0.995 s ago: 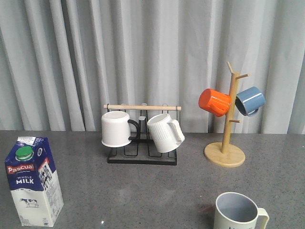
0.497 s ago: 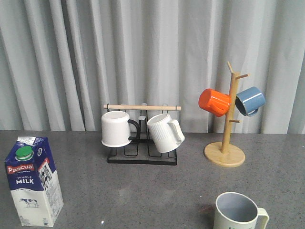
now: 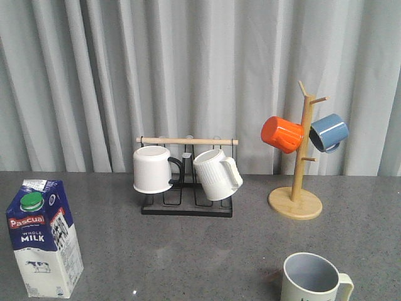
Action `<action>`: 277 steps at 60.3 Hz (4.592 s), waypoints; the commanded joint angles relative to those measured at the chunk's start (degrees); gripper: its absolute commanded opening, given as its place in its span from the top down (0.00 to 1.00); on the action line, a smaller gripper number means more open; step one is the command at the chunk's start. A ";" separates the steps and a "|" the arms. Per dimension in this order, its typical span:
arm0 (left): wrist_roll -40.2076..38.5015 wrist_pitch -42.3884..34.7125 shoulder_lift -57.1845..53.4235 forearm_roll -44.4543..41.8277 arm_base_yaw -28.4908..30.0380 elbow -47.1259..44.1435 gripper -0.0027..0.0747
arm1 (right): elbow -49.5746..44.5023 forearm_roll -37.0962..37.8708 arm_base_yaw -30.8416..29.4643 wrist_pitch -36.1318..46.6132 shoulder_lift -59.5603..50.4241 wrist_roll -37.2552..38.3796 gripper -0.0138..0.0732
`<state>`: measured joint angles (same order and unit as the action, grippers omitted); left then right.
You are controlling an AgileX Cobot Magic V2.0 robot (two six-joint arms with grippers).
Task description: Place milk next to cup
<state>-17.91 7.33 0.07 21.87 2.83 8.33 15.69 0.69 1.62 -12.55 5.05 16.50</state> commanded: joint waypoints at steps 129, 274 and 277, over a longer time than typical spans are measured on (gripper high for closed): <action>15.69 16.84 29.94 -7.03 -0.08 32.65 0.58 | 34.19 -26.13 -0.22 0.67 83.82 -48.03 0.85; 16.42 23.68 29.94 -6.98 -0.08 32.65 0.58 | 24.02 -16.51 17.94 -29.06 39.12 -37.51 0.85; 17.51 24.00 29.94 -6.98 -0.08 32.65 0.57 | 20.88 -16.51 17.94 -28.80 36.77 -37.51 0.85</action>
<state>-1.88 33.73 29.32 14.36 2.83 39.17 40.13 -15.17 19.59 -45.11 45.51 -20.30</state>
